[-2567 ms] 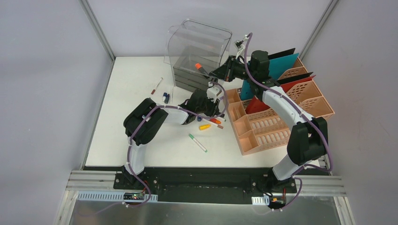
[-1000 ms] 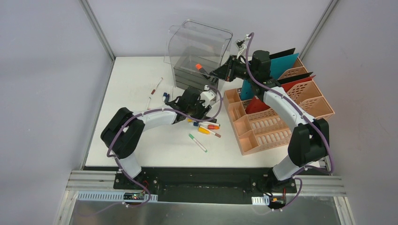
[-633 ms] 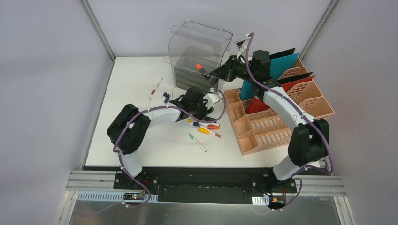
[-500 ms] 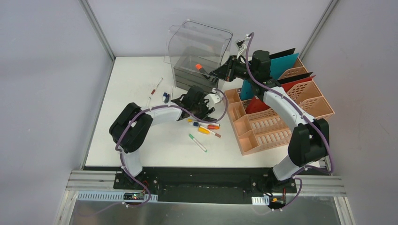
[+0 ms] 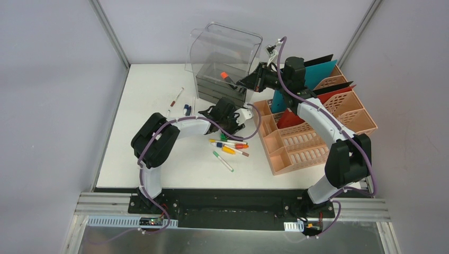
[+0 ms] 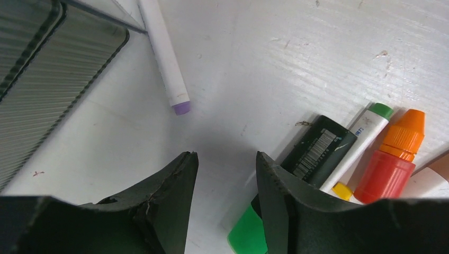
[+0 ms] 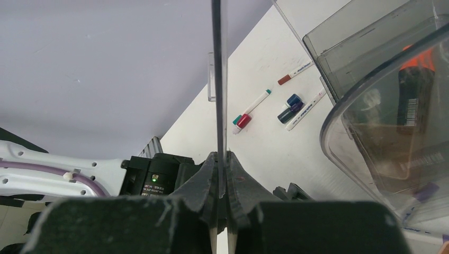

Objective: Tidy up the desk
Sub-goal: Pick up the stationery from the center of the board.

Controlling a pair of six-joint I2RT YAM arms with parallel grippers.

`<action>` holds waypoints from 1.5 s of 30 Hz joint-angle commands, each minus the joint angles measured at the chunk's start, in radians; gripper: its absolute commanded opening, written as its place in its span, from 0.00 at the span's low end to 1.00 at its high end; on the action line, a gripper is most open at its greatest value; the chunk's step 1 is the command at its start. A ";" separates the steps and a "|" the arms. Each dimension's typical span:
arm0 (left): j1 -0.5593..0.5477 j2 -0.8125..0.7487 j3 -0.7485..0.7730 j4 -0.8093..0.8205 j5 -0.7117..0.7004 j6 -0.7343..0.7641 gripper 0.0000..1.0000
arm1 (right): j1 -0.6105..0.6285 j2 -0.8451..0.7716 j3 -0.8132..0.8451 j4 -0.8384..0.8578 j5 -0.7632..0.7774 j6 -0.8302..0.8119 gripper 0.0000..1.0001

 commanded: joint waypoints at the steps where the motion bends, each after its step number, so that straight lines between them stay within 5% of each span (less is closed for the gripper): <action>1: -0.007 -0.031 0.010 -0.026 0.005 0.016 0.47 | -0.005 -0.063 0.000 0.036 -0.020 0.011 0.05; 16: -0.007 -0.185 -0.021 -0.046 0.054 -0.006 0.48 | -0.006 -0.071 -0.006 0.038 -0.020 0.007 0.05; 45: -0.008 -0.018 0.042 -0.157 0.075 0.060 0.44 | -0.005 -0.060 -0.002 0.038 -0.020 0.012 0.05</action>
